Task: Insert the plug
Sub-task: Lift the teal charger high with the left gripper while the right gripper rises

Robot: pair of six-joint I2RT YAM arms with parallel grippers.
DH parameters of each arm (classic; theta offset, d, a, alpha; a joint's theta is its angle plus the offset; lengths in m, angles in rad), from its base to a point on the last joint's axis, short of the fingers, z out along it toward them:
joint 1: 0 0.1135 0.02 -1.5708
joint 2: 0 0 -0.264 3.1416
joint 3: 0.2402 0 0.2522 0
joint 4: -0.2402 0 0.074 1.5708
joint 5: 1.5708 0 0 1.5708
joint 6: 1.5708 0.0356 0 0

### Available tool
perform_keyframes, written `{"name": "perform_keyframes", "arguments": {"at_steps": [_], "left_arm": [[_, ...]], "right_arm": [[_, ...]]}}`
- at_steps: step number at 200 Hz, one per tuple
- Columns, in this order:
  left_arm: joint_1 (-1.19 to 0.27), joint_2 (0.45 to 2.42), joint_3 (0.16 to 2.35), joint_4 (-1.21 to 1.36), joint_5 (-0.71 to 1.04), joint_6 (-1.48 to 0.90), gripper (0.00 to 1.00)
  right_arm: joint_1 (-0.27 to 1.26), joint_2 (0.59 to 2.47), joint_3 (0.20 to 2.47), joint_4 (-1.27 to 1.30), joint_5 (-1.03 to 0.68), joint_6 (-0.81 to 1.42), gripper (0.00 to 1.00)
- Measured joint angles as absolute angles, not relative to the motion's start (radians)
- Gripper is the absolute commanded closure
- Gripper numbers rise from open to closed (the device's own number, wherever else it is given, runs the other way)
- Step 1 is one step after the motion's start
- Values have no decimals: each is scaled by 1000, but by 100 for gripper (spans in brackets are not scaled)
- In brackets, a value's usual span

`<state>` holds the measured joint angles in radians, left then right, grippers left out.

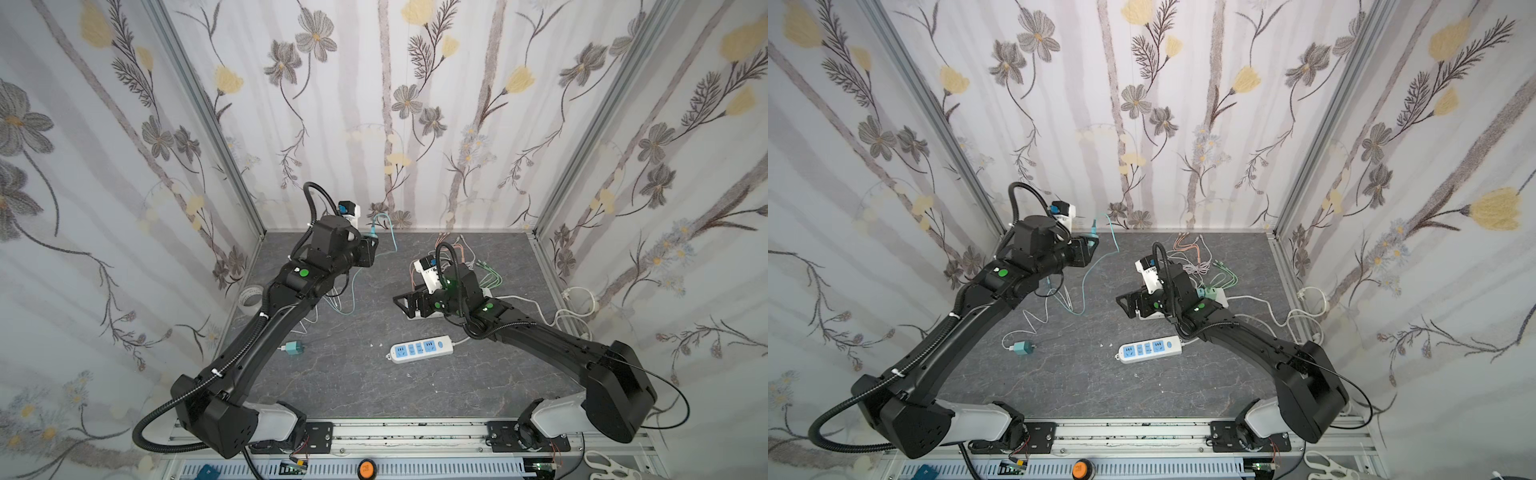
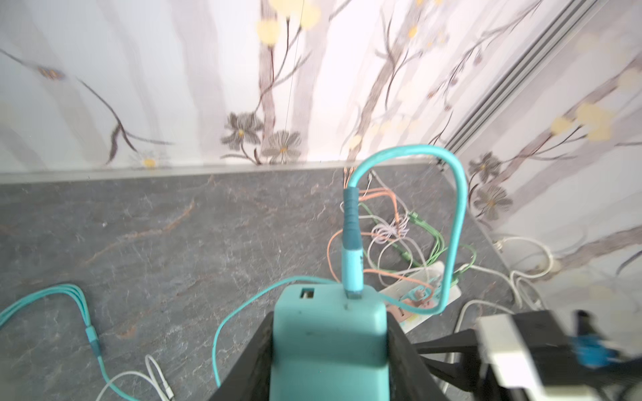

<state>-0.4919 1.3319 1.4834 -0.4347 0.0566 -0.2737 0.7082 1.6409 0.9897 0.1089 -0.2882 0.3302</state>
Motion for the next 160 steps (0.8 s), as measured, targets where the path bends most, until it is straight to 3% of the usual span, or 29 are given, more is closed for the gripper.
{"name": "perform_keyframes", "arguments": {"at_steps": [42, 83, 116, 160], "left_arm": [[-464, 1324, 1707, -510, 90, -287, 100], [-456, 1354, 1792, -560, 90, -279, 100], [-450, 1370, 1839, -585, 88, -268, 100], [-448, 1369, 1854, -611, 79, -261, 100]], "right_arm": [[775, 1890, 1131, 232, -331, 337, 2], [836, 2074, 1264, 351, -457, 275, 3], [836, 2203, 1361, 412, -464, 260, 6], [847, 2320, 1464, 488, -438, 282, 17]]}}
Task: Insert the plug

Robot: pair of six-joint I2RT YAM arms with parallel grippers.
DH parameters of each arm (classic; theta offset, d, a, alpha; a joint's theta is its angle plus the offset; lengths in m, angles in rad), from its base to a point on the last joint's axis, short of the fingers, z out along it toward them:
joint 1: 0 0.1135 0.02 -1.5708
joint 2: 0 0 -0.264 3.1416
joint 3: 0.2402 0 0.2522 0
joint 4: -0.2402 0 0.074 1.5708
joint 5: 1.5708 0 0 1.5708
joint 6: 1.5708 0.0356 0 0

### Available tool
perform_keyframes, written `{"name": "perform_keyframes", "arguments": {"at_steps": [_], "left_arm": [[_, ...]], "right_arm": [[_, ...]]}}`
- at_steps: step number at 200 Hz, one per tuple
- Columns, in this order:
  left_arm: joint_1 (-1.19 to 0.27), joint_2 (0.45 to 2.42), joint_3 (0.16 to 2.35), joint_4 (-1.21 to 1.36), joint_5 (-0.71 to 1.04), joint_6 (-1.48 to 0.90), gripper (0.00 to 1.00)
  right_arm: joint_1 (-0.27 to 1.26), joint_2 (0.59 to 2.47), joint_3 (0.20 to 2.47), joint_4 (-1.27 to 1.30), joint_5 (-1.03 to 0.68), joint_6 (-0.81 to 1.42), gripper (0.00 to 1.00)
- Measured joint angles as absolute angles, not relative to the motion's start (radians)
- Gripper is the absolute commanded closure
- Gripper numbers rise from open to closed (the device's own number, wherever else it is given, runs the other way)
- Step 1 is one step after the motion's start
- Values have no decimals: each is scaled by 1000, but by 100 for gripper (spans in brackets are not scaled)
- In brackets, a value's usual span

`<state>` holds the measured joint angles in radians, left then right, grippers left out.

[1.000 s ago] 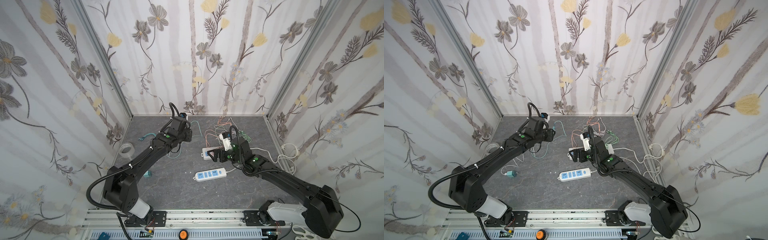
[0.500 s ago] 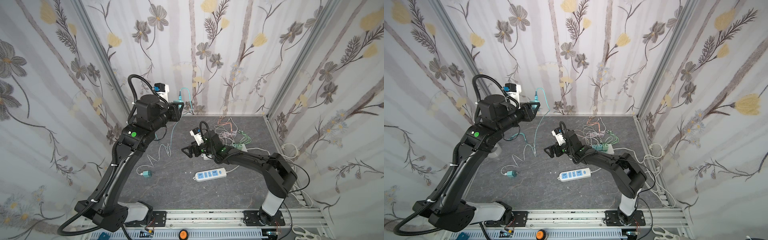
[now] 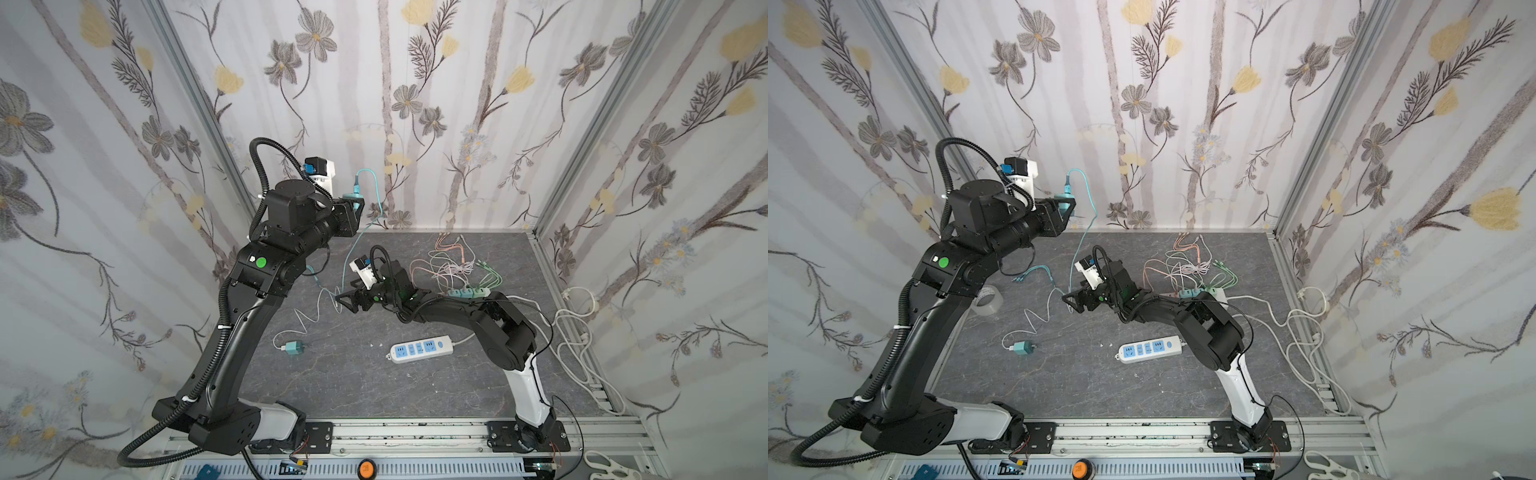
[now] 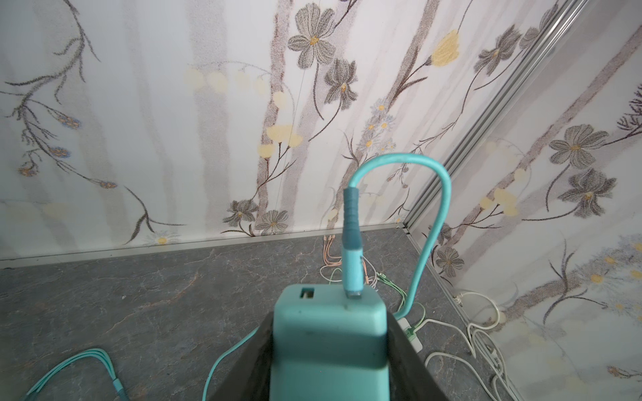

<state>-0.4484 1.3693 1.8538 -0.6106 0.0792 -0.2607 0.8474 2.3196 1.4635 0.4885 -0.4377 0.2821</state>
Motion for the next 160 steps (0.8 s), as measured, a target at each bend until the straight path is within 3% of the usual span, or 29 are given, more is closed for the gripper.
{"name": "perform_keyframes", "arguments": {"at_steps": [17, 40, 61, 112, 160], "left_arm": [[-448, 1366, 1854, -618, 73, -258, 100], [-445, 1354, 1851, -623, 60, -252, 100], [-435, 1330, 1834, -625, 36, -243, 100], [-381, 1251, 1758, -643, -89, -235, 100], [-352, 1239, 1731, -662, -127, -222, 100]], "right_arm": [[859, 2360, 1509, 496, -427, 299, 36], [876, 2390, 1559, 487, -396, 326, 73], [875, 2371, 1557, 476, -374, 331, 100], [808, 2065, 1506, 176, -406, 301, 100], [789, 1829, 1531, -289, -601, 82, 100]]}}
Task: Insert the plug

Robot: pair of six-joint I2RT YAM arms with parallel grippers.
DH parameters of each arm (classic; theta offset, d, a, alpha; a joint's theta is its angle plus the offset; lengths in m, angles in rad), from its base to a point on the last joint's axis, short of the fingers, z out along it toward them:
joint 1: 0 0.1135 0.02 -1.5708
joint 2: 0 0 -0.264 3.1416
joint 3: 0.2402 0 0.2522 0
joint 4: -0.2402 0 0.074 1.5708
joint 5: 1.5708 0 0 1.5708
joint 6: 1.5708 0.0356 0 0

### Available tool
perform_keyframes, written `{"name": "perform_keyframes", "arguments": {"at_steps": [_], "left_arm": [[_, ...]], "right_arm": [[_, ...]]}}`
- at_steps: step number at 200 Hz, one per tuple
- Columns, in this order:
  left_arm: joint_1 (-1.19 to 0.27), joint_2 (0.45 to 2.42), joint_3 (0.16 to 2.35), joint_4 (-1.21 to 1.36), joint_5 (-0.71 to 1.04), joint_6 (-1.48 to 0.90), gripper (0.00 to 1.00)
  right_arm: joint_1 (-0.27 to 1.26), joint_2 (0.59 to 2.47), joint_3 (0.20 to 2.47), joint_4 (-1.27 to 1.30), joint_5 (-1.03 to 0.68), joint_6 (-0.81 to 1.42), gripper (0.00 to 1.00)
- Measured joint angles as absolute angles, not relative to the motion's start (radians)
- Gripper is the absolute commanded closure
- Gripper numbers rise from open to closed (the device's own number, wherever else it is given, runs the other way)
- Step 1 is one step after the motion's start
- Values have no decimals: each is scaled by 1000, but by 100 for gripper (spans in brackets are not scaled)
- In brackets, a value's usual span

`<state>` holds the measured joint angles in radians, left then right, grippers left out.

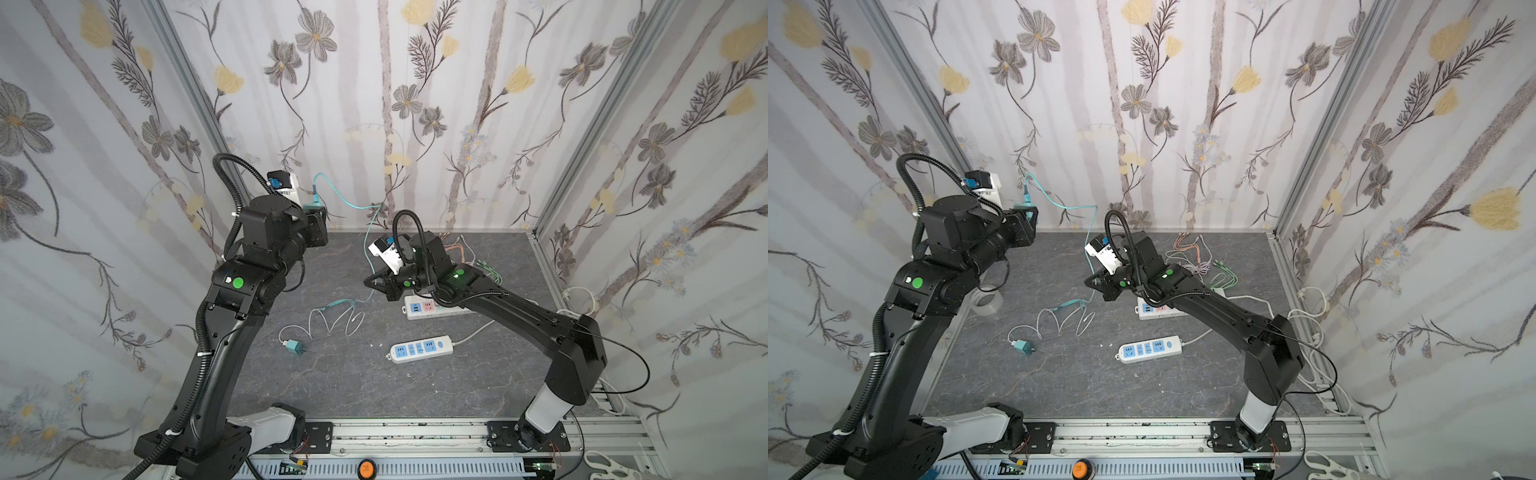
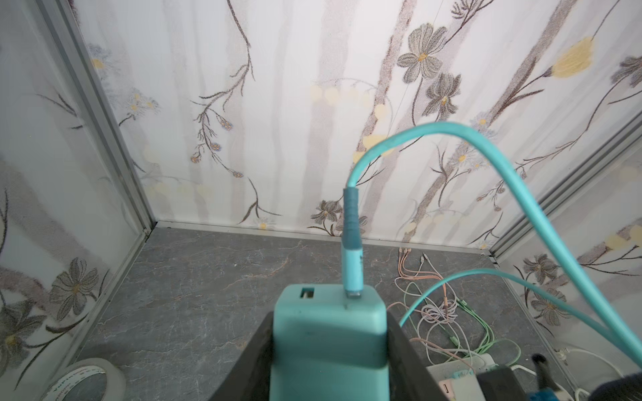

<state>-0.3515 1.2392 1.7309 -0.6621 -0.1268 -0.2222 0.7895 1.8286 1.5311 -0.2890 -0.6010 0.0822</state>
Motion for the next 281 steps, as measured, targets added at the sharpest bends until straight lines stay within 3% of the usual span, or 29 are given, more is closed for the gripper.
{"name": "perform_keyframes", "arguments": {"at_steps": [29, 67, 147, 222, 281], "left_arm": [[-347, 1255, 1723, -662, -127, -215, 100], [-339, 1295, 1724, -663, -126, -209, 100], [-247, 1349, 1752, -673, -117, -217, 100], [-230, 1325, 1692, -697, -47, -221, 100], [-186, 1354, 1649, -722, -24, -244, 100]], "right_arm": [[744, 1742, 1578, -465, -649, -8, 100], [662, 1688, 1565, -421, -625, 52, 100], [661, 1899, 2089, -390, -617, 85, 100], [660, 1887, 2017, -410, -513, 48, 100], [655, 2081, 2106, -378, -421, 71, 100]]}}
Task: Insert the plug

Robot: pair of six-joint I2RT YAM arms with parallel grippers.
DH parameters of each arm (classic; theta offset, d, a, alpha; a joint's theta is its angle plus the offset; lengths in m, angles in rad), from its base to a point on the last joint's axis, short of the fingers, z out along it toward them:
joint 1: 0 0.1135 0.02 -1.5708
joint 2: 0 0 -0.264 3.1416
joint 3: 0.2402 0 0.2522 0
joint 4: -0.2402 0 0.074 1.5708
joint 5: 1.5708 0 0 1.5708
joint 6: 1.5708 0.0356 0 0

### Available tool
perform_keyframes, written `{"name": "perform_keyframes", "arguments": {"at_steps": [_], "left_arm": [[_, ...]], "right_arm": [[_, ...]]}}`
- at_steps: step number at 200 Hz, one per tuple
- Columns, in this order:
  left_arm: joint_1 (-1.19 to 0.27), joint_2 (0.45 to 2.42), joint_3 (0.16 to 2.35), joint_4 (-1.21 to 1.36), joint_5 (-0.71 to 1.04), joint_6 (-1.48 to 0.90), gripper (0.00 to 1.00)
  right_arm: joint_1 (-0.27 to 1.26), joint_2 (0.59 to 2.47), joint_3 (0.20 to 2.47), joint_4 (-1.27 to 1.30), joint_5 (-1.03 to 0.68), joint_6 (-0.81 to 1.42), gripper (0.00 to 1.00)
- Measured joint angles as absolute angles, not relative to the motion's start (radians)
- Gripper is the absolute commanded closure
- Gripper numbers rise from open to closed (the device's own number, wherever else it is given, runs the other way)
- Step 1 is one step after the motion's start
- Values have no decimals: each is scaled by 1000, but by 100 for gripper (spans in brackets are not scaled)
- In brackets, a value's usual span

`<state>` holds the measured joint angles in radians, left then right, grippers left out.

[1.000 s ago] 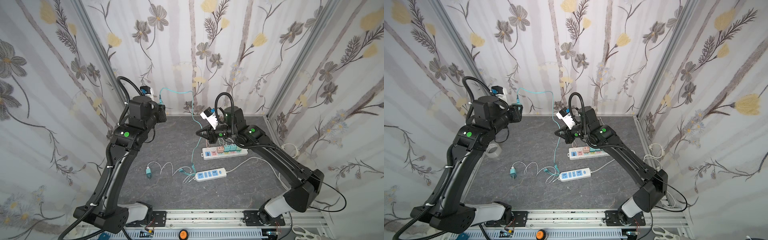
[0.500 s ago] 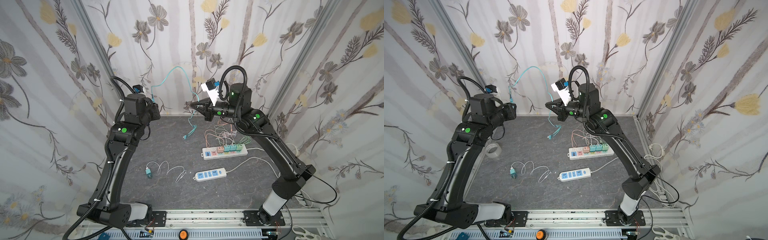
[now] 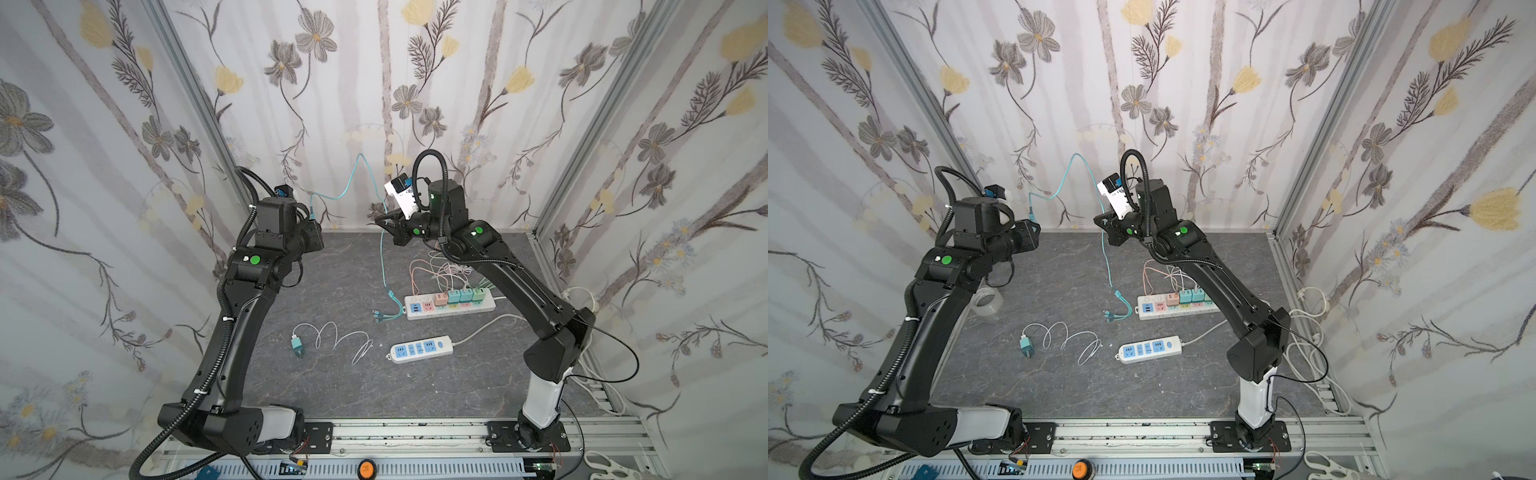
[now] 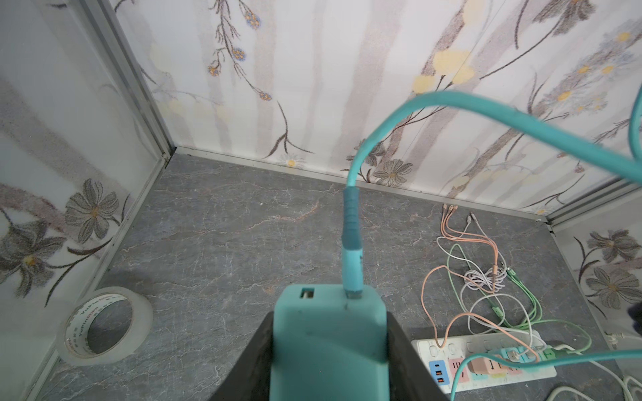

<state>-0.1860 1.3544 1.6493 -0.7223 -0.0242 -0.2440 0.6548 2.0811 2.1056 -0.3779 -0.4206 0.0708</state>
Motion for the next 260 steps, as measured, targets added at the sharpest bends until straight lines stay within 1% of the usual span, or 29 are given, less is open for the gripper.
{"name": "perform_keyframes", "arguments": {"at_steps": [31, 61, 72, 88, 92, 104, 117, 125, 134, 156, 170, 202, 229, 260], "left_arm": [[-154, 1407, 1691, -738, -23, -251, 100], [-146, 1437, 1767, -730, -22, -238, 100], [-145, 1444, 1765, -715, -9, -233, 100], [-144, 1455, 1721, -686, 24, -207, 100], [-144, 1460, 1704, -683, 31, -204, 100], [-144, 1479, 1658, -683, 52, -184, 100], [-145, 1504, 1620, -690, 57, -179, 100], [-144, 1517, 1601, -696, 58, -175, 100], [-144, 1525, 1578, -697, 63, -171, 100], [-149, 1523, 1515, -694, 87, -162, 100], [-157, 1520, 1479, -690, 109, -158, 100], [-197, 1518, 1411, -676, 149, -125, 100], [-267, 1536, 1406, -669, 183, -45, 100], [-393, 1536, 1374, -612, 189, 103, 100]], "right_arm": [[647, 2214, 2292, -357, -377, 104, 100], [639, 2249, 2378, -291, -356, 123, 100], [638, 2260, 2384, -266, -345, 123, 95], [635, 2290, 2384, -258, -341, 123, 83], [635, 2301, 2384, -263, -342, 122, 77], [634, 2334, 2380, -295, -343, 117, 54], [632, 2350, 2357, -361, -345, 105, 36], [630, 2345, 2313, -395, -348, 96, 29], [629, 2318, 2235, -418, -353, 84, 24], [628, 2201, 1985, -470, -348, 50, 20], [625, 2103, 1838, -497, -344, 28, 14], [600, 1869, 1583, -490, -352, 6, 12], [565, 1763, 1475, -496, -428, 38, 13], [562, 1726, 1455, -486, -572, 208, 17]]}}
